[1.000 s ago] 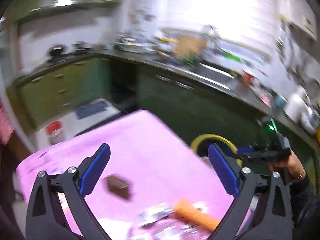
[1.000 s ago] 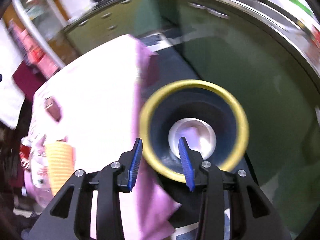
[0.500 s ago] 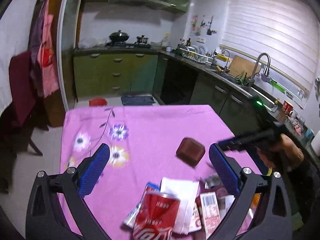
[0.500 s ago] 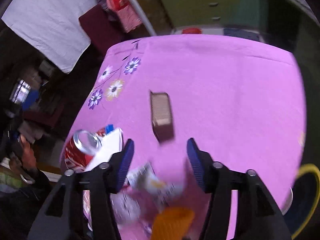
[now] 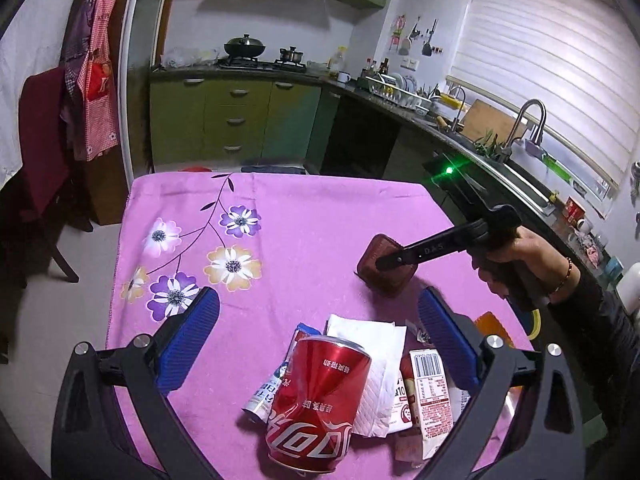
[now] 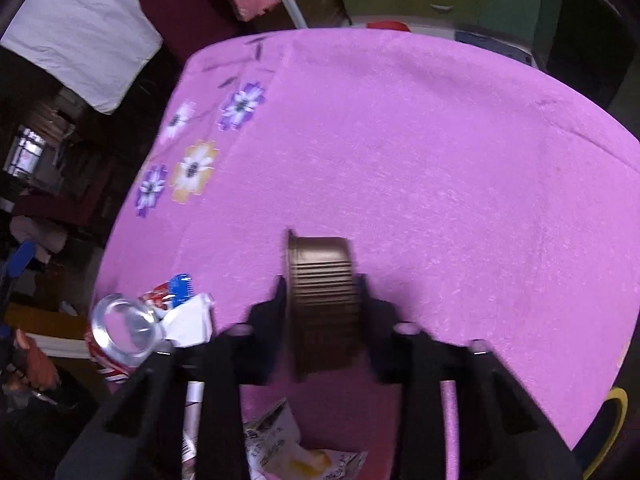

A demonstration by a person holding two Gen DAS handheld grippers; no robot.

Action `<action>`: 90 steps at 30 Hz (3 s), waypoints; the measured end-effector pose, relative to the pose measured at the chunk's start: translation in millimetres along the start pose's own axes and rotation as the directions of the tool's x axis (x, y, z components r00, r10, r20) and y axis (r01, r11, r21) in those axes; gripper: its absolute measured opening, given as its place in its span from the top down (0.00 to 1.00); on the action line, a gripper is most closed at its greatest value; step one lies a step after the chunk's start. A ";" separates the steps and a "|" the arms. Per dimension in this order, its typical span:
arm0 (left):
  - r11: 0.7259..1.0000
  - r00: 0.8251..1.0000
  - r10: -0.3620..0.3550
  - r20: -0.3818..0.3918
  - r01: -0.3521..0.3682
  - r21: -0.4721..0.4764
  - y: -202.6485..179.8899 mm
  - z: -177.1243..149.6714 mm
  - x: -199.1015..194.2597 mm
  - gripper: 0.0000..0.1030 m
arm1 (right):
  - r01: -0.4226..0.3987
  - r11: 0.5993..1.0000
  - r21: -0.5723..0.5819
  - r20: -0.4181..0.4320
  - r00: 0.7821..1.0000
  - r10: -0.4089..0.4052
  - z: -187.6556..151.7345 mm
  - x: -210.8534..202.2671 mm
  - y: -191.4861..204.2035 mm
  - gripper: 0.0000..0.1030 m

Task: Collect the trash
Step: 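Grasp the brown foil tray with the right gripper and lift it, then carry the foil tray over the bin and release it with the right gripper, then grasp the red Coca-Cola can with the left gripper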

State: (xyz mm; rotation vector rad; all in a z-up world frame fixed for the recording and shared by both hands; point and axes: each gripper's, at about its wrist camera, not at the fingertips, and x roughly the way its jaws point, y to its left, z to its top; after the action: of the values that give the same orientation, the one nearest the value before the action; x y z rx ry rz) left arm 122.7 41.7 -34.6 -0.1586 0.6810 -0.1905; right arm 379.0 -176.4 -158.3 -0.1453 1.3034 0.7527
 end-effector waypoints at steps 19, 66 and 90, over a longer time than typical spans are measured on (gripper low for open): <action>0.995 0.998 -0.053 -0.020 0.055 0.082 -34.2 0.4 5.5 0.08 | 0.196 0.924 0.330 0.254 0.924 -0.287 -148.7 -166.8 -103.6 0.74; 0.988 0.932 -0.020 -0.361 0.074 0.137 -21.1 -26.9 50.2 0.09 | 0.287 0.831 0.477 0.250 0.862 -0.442 -278.1 -159.5 -110.6 0.52; 0.949 0.802 0.024 -0.597 0.169 0.265 -30.7 -41.8 96.2 0.36 | 0.270 0.857 0.439 0.225 0.890 -0.396 -268.1 -140.3 -101.1 0.47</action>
State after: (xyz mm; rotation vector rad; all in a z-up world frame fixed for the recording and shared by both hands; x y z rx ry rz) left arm 165.5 -13.3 -118.8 0.1900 1.2674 -0.4298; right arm 209.1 -445.8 -140.7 0.0712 1.0644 0.1847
